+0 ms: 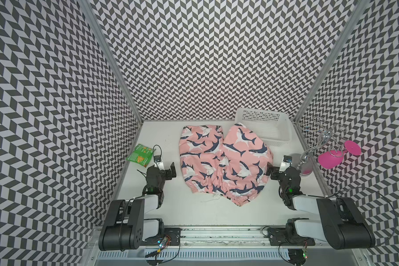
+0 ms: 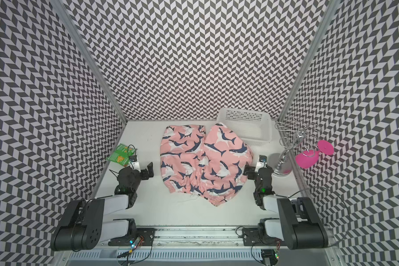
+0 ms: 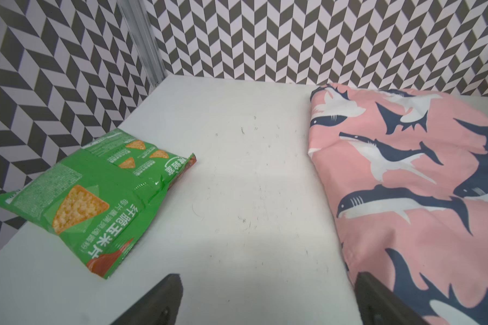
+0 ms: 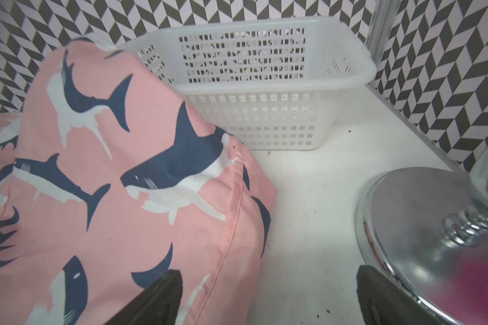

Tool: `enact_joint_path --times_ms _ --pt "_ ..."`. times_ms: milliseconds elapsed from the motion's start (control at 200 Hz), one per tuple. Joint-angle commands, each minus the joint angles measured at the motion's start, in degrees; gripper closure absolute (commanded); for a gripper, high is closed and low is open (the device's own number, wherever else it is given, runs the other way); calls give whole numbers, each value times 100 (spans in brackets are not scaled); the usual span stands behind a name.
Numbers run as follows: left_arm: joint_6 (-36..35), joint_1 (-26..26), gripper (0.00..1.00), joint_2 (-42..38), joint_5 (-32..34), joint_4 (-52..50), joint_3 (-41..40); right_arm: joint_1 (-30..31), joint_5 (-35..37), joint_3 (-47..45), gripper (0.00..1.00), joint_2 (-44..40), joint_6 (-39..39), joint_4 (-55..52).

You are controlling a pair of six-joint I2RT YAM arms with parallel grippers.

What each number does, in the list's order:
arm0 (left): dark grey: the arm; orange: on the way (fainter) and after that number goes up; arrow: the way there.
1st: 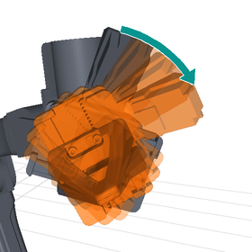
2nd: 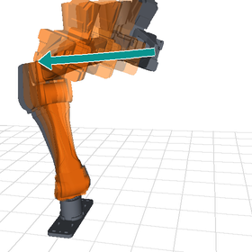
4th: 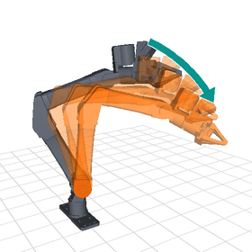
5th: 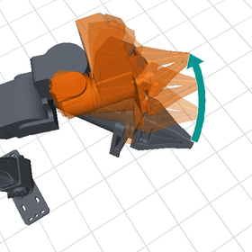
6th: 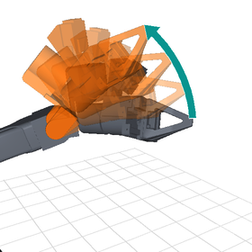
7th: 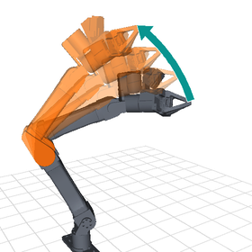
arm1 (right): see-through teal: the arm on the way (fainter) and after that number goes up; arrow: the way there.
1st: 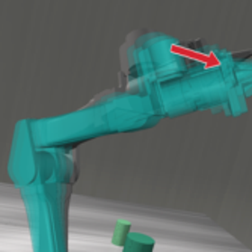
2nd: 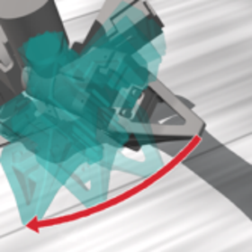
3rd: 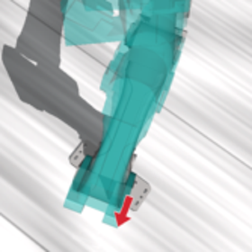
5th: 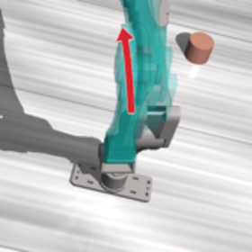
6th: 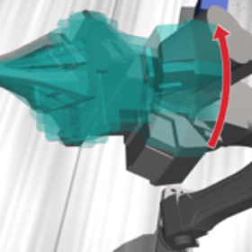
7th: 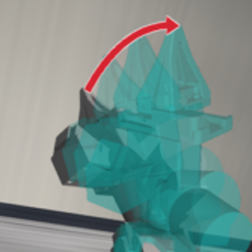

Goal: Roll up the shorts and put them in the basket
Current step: Fold the shorts at the center of the board.

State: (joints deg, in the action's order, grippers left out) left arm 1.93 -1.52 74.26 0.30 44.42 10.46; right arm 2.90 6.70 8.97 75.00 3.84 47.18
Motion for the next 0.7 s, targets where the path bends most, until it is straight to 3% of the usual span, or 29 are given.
enact_joint_path --times_ms 0,220,305,371,556,626,696 --pt "-220 147 0 1444 -180 2369 571 159 334 439 0 1473 -471 3042" --pt "-220 152 0 1406 -188 2347 568 158 323 443 0 1466 -456 3016" --pt "-186 162 0 1245 -75 1624 908 163 411 436 0 1441 -447 3052" --pt "-111 135 0 1172 -32 912 1286 167 346 565 0 1278 -470 2666" --pt "2 185 0 729 490 320 1506 230 114 1115 0 368 -624 827" --pt "818 115 0 370 704 -199 1798 260 72 1421 0 14 -256 51" --pt "1687 -44 0 109 245 -805 2252 264 -354 1649 0 -394 -41 -528"
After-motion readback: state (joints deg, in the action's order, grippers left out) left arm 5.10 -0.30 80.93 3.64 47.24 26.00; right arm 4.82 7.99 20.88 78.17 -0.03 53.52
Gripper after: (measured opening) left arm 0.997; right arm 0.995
